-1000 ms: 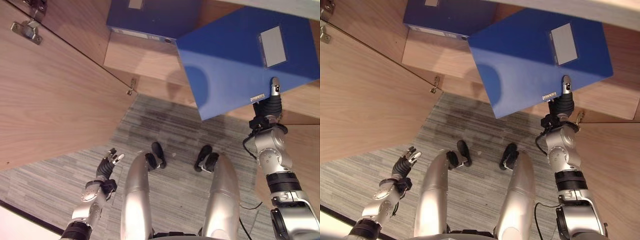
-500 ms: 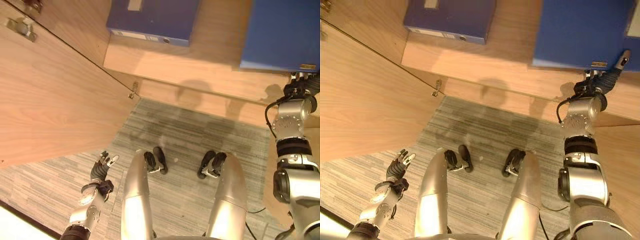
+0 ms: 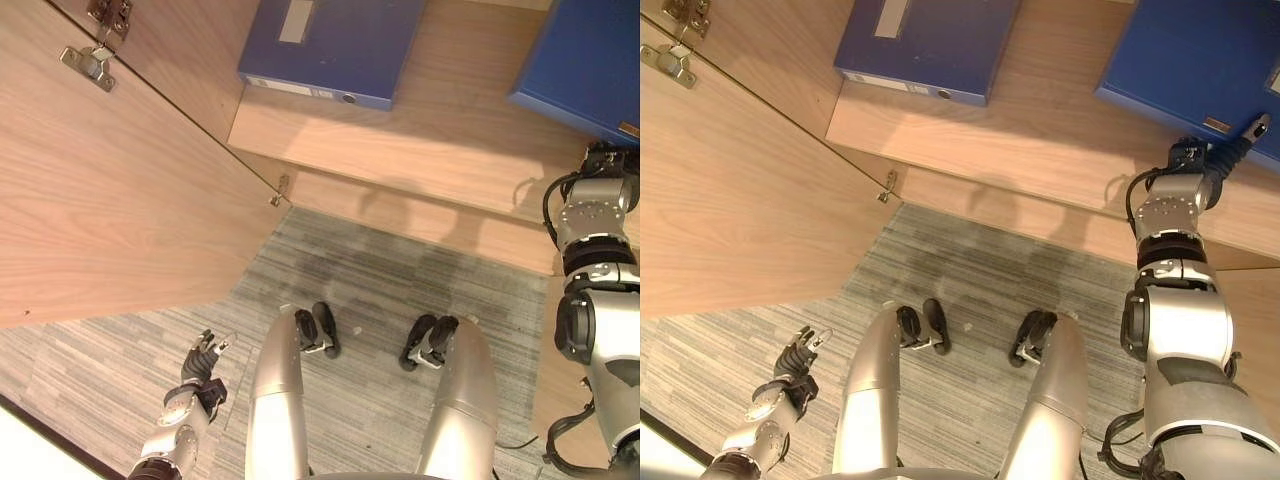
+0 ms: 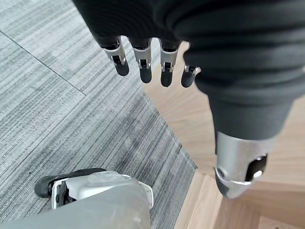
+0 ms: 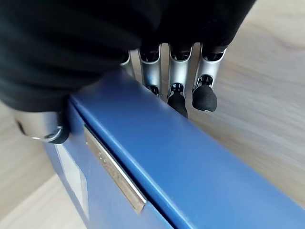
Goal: Put the empty folder in the office cabinet
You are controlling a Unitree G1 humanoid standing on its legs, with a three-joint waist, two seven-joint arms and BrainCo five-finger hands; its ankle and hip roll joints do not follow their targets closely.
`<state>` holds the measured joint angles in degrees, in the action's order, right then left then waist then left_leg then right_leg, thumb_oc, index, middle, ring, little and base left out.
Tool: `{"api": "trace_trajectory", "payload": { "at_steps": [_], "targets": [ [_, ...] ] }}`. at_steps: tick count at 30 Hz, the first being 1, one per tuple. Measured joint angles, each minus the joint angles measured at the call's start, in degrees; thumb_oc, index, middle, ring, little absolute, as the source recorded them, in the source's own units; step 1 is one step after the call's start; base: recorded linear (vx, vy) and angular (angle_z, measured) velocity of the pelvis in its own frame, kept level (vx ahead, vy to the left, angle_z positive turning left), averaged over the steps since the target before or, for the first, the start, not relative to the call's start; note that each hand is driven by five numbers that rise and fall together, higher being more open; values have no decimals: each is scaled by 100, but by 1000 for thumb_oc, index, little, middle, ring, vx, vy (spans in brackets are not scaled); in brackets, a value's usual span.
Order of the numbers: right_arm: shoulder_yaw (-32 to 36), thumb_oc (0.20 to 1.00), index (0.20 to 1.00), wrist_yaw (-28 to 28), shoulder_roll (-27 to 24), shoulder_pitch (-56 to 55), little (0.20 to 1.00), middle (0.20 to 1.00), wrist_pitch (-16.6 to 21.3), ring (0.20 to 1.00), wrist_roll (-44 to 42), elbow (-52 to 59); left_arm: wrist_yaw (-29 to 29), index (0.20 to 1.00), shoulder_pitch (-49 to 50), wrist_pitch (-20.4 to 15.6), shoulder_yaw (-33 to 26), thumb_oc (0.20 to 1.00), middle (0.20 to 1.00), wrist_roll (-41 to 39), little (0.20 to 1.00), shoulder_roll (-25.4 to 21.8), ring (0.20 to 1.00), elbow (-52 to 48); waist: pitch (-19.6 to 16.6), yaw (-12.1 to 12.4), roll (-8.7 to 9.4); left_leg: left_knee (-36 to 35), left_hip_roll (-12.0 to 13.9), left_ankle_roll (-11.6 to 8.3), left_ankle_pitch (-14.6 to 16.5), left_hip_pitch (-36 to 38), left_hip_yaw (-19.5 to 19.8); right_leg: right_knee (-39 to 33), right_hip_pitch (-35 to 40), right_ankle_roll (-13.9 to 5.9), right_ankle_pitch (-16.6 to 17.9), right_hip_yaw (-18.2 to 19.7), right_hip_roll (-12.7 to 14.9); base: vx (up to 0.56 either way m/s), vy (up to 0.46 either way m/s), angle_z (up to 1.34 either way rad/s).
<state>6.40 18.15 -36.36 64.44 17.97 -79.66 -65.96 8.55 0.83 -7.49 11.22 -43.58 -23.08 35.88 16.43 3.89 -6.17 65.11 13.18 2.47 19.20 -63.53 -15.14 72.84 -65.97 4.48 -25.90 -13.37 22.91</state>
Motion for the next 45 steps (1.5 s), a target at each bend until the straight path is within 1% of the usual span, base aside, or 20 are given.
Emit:
{"api": "trace_trajectory", "payload": {
  "at_steps": [2, 3, 7, 9, 15, 16, 20, 23, 24, 26, 27, 31, 33, 35, 39, 42, 43, 44, 45],
  "targets": [
    [-25, 200, 200, 53, -12, 134, 200, 200, -21, 200, 7, -99, 11, 1000, 5, -5, 8, 1000, 1000, 0, 1000, -3, 1000, 1, 0, 30, -1, 1, -3, 0, 0, -6, 1, 14, 4, -5, 2, -7, 3, 0, 0, 0],
    [-195, 200, 200, 173, -70, 387, 200, 200, -93, 200, -14, -361, 27, 1000, 5, -7, 10, 1000, 1000, 0, 1000, -4, 1000, 9, -1, 37, -3, 4, -6, -2, -1, -12, 6, 23, 3, -7, 1, -14, 20, -6, -1, 4],
    [-470, 200, 200, 279, -242, 571, 200, 200, -247, 200, 49, -456, 68, 1000, 7, -9, 15, 1000, 1000, -1, 1000, -4, 1000, 13, 0, 134, -7, -1, -9, -10, -5, -25, 17, 44, -6, -16, -17, -25, 37, -5, -8, 3],
    [-629, 200, 200, 308, -348, 597, 200, 200, -302, 200, 178, -668, 80, 1000, 9, -8, 15, 1000, 1000, 0, 1000, -6, 1000, 119, 0, 135, -7, -10, -76, -27, -16, -70, 62, 53, -15, -22, -29, -54, 81, -11, -16, 11],
    [-655, 200, 200, 310, -491, 700, 200, 200, -476, 200, 213, -845, 83, 1000, 7, -6, 14, 1000, 1000, 0, 1000, -42, 1000, 263, -1, 126, -8, 3, -101, -24, -18, -144, 79, 44, -51, -39, -24, -76, 129, -5, -4, 3],
    [-656, 1000, 1000, 312, -496, 713, 1000, 1000, -487, 1000, 212, -865, 82, 1000, 7, -6, 14, 1000, 1000, 0, 1000, -52, 1000, 263, -1, 125, -8, 3, -101, -23, -18, -145, 79, 40, -51, -40, -24, -76, 129, 0, 0, 0],
    [-813, 1000, 1000, 264, -497, 731, 1000, 1000, -515, 1000, 213, -865, 66, 1000, 7, -4, 11, 1000, 1000, 0, 1000, -66, 1000, 348, -1, 125, -9, -7, -101, -23, -18, -148, 80, 28, -56, -51, -18, -76, 121, 0, 0, 0],
    [-786, 1000, 1000, 177, -495, 731, 1000, 1000, -497, 1000, 199, -836, 55, 1000, -56, 4, 4, 1000, 1000, -1, 1000, -68, 1000, 453, -2, 124, -10, -11, -101, -24, -18, -147, 79, 26, -56, -52, -18, -77, 120, 0, 0, 0],
    [-773, 1000, 1000, 175, -438, 730, 1000, 1000, -459, 1000, 190, -804, 55, 1000, -55, 3, 0, 1000, 1000, -1, 1000, -68, 1000, 462, -2, 119, -10, -11, -101, -24, -18, -144, 78, 19, -55, -53, -18, -78, 117, -13, 2, -3],
    [-684, 1000, 1000, 166, -172, 684, 1000, 1000, -390, 1000, -9, -451, 55, 1000, -57, 7, -1, 1000, 1000, -1, 1000, -68, 1000, 468, -2, 69, -12, -27, -96, -24, -18, -137, 78, -6, -54, -59, -11, -76, 88, -13, -2, -4],
    [-589, 1000, 1000, 157, 74, 658, 1000, 1000, -257, 1000, -32, -245, 53, 1000, -58, 12, 1, 1000, 1000, 0, 1000, -67, 1000, 495, -2, 42, -13, -38, -92, -25, -19, -124, 76, -17, -48, -60, -10, -72, 80, -11, 0, -3],
    [-496, 1000, 1000, 43, 579, 485, 1000, 1000, 7, 1000, -84, 376, 54, 1000, -63, 23, -5, 1000, 1000, 0, 1000, -64, 1000, 467, 9, 49, -41, -115, -92, -54, -39, -82, 45, -72, -47, -63, 5, -48, 53, -2, 1, -1],
    [-474, 1000, 1000, -1, 660, 461, 1000, 1000, 36, 1000, -207, 444, 50, 1000, -75, 24, -6, 1000, 1000, -1, 1000, -62, 1000, 525, 22, 130, -83, -200, -93, -85, -66, -6, 3, -141, -1, -67, 31, -43, 41, -16, 0, -4],
    [-608, 1000, 1000, -6, 661, 461, 1000, 1000, 13, 1000, -204, 441, 47, 1000, -169, 30, -4, 1000, 1000, -1, 1000, -59, 1000, 715, 25, 117, -90, -208, -91, -86, -66, 0, 2, -148, 3, -68, 32, -43, 35, -6, -2, -2],
    [-604, 1000, 1000, -75, 650, 468, 1000, 1000, -1, 1000, -201, 375, 42, 1000, -197, 31, -3, 1000, 1000, -1, 1000, -53, 1000, 799, 25, 127, -90, -213, -90, -90, -68, -1, 7, -148, 3, -67, 32, -43, 34, 0, 0, 0],
    [-589, 1000, 1000, -206, 604, 589, 1000, 1000, -88, 1000, -199, 52, 40, 1000, -279, 31, -4, 1000, 1000, -1, 1000, -52, 1000, 1017, 25, 136, -90, -231, -91, -91, -69, -2, 15, -171, 20, -70, 33, -60, 34, 0, 0, 0],
    [-663, 1000, 1000, -304, 520, 786, 1000, 1000, -241, 1000, -192, -372, 30, 1000, -279, 31, -2, 1000, 1000, -1, 1000, -54, 1000, 1014, 24, 130, -87, -252, -91, -82, -85, -2, 20, -202, 36, -72, 56, -78, 33, -27, -37, 1],
    [-894, 1000, 1000, -340, 460, 1031, 1000, 1000, -401, 1000, -152, -839, -5, 1000, -281, 35, -1, 1000, 1000, -1, 1000, -60, 1000, 1016, 22, 111, -87, -243, -91, -80, -86, 9, 39, -208, 73, -77, 62, -99, 34, -23, -39, 3],
    [-1109, 1000, 1000, -361, 345, 1241, 1000, 1000, -691, 1000, 11, -1326, -53, 1000, -305, 40, 10, 1000, 1000, 0, 1000, -70, 1000, 1015, 1, 110, -76, -240, -94, -69, -84, 14, 69, -221, 113, -73, 57, -130, 37, -19, -29, 4]
  ]
}}
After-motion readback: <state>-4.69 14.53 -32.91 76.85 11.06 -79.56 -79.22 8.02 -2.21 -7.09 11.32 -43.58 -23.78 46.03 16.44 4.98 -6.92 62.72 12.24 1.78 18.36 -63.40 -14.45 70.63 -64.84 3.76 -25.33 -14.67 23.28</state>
